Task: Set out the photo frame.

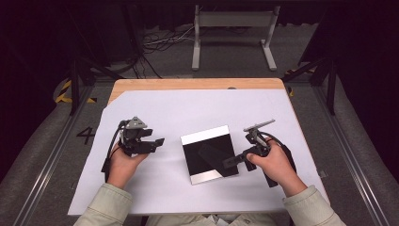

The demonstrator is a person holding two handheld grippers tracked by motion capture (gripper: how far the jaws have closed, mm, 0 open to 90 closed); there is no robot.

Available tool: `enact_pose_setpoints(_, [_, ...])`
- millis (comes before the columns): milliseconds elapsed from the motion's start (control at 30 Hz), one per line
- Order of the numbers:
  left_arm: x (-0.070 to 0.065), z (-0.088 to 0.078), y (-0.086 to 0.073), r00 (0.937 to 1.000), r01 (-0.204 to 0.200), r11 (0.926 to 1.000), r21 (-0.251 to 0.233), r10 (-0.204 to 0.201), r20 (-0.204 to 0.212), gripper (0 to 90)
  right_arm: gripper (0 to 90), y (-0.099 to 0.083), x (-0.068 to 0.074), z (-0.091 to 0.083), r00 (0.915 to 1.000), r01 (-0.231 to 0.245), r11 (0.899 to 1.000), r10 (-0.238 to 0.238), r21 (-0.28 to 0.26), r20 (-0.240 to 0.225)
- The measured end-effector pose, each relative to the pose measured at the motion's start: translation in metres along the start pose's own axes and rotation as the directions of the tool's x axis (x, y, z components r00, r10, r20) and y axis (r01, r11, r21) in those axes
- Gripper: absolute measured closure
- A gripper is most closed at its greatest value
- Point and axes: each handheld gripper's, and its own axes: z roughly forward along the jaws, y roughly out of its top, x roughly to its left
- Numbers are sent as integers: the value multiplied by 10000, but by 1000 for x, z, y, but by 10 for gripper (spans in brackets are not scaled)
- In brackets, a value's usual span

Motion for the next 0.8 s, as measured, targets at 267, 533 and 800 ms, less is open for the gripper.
enact_pose_setpoints(267, [1, 0, 0, 10000, -27, 10000, -1, 27, -16, 368, 868, 0, 3, 0, 9993, 377, 9991, -375, 215, -84])
enact_pose_setpoints(533, [1, 0, 0, 10000, -29, 10000, 1, 29, -25, 368, 872, -1, 11, -5, 9954, 956, 9953, -957, -144, -49])
enact_pose_setpoints(800, [1, 0, 0, 10000, -17, 10000, 1, 17, -33, 368, 872, 0, 15, -8, 9880, 1535, 9851, -1519, -771, 266])
